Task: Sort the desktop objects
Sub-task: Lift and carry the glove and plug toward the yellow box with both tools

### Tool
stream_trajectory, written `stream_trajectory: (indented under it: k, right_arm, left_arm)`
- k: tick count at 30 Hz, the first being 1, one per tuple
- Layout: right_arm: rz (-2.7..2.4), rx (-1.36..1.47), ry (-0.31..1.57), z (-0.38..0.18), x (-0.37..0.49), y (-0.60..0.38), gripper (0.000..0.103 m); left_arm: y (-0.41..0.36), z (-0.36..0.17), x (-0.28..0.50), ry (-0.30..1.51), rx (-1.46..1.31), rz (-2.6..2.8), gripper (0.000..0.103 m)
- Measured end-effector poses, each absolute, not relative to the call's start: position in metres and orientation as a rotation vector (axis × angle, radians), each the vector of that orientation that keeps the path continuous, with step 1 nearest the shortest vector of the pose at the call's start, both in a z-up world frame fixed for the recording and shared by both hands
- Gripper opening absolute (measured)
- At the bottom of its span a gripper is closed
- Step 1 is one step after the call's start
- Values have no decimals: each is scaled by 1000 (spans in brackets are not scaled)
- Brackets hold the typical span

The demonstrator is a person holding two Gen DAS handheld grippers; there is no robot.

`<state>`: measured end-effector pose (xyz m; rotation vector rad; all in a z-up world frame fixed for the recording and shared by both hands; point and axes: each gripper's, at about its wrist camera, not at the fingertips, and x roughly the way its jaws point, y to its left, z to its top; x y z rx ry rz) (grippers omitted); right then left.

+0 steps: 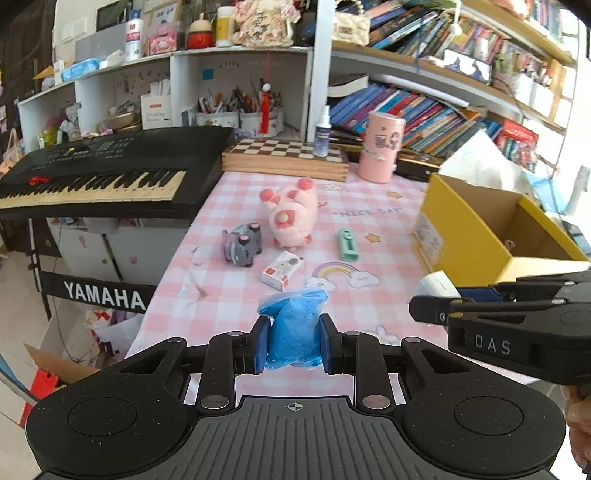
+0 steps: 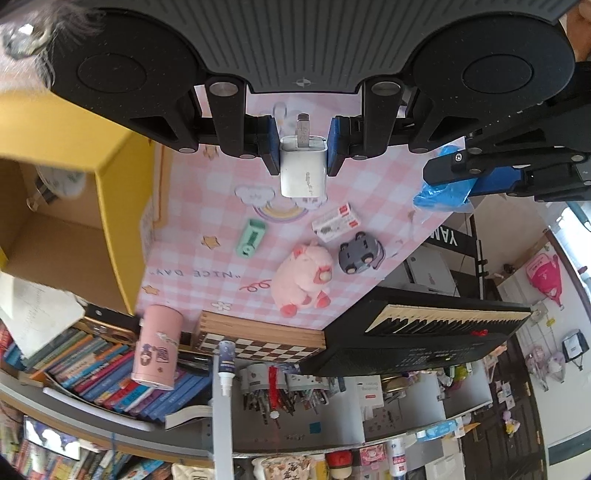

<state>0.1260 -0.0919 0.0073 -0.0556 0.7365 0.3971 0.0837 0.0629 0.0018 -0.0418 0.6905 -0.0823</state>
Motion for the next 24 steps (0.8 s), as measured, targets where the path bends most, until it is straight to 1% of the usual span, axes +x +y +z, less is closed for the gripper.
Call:
stream_trajectory:
  k: [5,11,24]
  right_arm:
    - [355,-38,734,7,84,-103,23]
    - [273,6,741,1,33,-121,23]
    - [53,118,735,1,-29,-176,23]
  left_arm:
    - [60,6,51,675,-38,-119,26]
    - [47,0,22,707,-23,-208,26]
    - [-10,0,-3,702,77,-440,26]
